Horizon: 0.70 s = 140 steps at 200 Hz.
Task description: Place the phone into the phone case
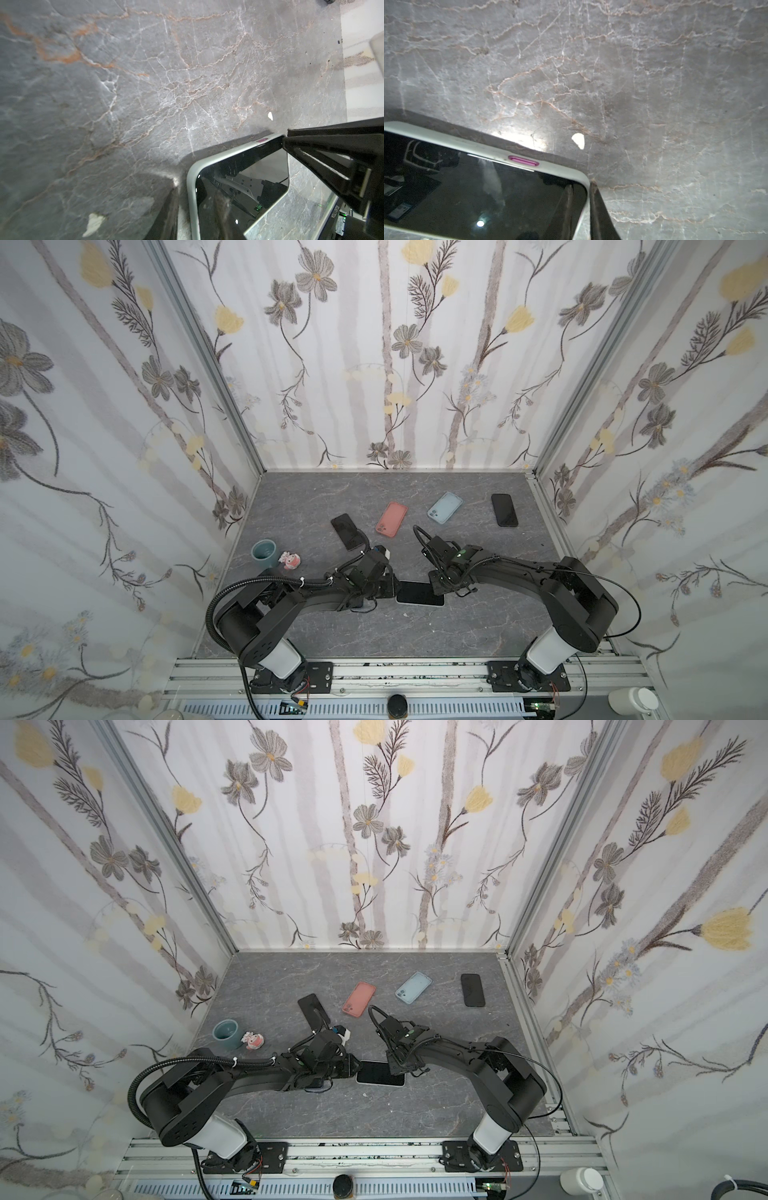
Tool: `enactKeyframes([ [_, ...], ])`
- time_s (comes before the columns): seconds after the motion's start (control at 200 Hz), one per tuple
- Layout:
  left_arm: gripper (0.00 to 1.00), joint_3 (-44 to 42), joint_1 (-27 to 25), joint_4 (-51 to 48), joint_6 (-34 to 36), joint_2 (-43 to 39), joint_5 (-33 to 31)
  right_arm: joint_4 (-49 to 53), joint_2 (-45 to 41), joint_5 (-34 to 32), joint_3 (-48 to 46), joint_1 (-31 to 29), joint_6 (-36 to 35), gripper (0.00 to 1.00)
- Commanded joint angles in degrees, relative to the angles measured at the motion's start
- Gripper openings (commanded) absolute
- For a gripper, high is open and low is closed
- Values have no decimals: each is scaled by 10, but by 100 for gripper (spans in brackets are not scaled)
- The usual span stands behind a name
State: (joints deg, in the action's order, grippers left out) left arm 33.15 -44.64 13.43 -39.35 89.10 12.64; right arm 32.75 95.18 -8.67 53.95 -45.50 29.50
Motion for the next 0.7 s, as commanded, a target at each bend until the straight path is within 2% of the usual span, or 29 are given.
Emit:
enactKeyframes([
  [0.0,28,4,0,-3,-1,-6,-10,57,8,-29,13,-11,-11,19],
  [0.065,28,7,0,-6,0,-8,-9,61,8,-42,27,-36,-19,20],
  [0.32,28,33,3,-41,21,-54,-35,52,-33,-55,71,-43,-47,25],
  [0.56,29,82,26,-104,90,-135,-67,-25,-170,-68,81,-43,-104,30],
  [0.694,33,114,37,-121,158,-193,-93,-125,-270,-76,47,-43,-154,36],
])
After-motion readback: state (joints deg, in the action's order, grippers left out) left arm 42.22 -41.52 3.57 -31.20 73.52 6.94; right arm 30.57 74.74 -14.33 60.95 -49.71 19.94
